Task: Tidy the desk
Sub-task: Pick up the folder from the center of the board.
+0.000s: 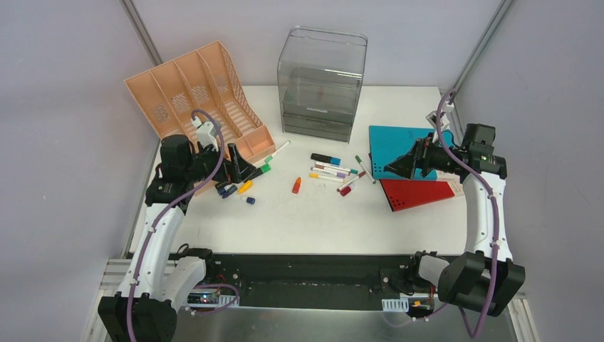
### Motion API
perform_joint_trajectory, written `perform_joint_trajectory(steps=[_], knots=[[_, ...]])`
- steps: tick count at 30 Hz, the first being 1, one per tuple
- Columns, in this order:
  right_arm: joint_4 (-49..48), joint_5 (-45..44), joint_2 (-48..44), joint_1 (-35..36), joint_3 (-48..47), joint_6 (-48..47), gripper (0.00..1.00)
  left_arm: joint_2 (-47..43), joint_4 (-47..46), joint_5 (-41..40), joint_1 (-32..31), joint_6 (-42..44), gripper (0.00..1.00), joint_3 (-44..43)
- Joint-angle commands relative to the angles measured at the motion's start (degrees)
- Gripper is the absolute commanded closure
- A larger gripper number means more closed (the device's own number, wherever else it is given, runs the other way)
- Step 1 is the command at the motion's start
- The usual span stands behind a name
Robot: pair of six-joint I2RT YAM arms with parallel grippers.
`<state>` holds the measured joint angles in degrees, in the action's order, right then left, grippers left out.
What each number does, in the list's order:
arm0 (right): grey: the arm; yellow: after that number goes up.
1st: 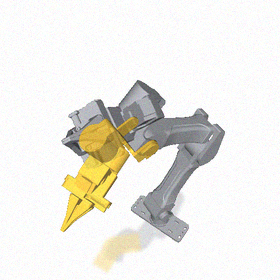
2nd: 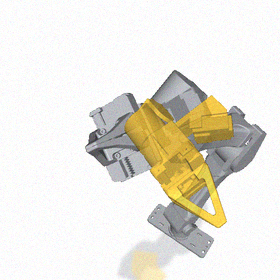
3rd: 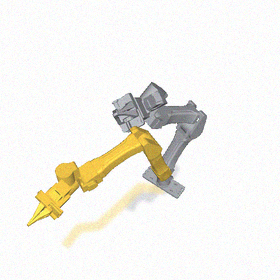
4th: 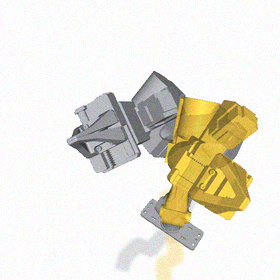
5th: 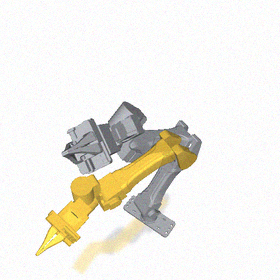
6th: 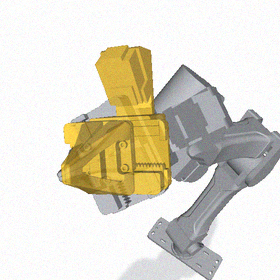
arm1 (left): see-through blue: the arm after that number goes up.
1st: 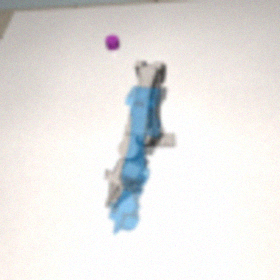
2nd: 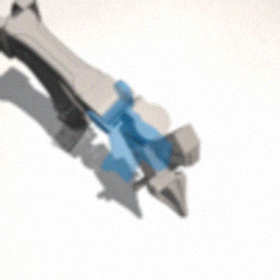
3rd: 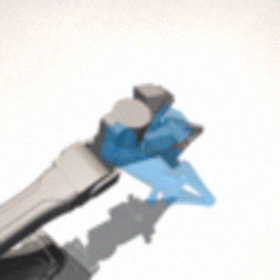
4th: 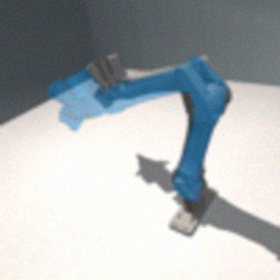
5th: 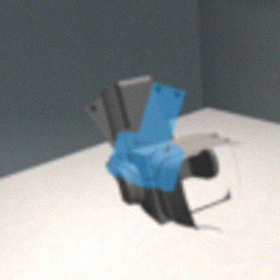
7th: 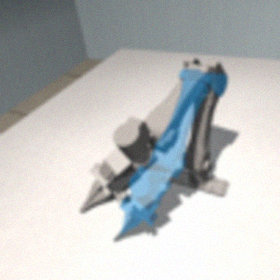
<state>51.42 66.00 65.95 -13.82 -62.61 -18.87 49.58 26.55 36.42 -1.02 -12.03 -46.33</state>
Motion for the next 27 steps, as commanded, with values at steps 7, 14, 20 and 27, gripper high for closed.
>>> perform_joint_trajectory(steps=[7,14,20,27], knots=[[4.2,4.0,-0.4,0.6,-0.3,-8.4,0.00,1.9,-1.2,3.0,0.5,-0.7,0.01,-0.8],[4.2,3.9,0.0,0.6,0.1,-9.1,0.00,2.8,-6.0,10.8,0.6,-6.0,0.01,0.3],[3.9,2.4,-0.5,0.6,0.2,-9.1,0.00,4.7,-9.5,13.9,0.6,-9.5,0.01,1.0],[4.5,-0.3,1.2,1.7,-0.5,-9.2,0.00,9.7,-22.2,21.0,0.6,-21.8,0.01,4.0]])
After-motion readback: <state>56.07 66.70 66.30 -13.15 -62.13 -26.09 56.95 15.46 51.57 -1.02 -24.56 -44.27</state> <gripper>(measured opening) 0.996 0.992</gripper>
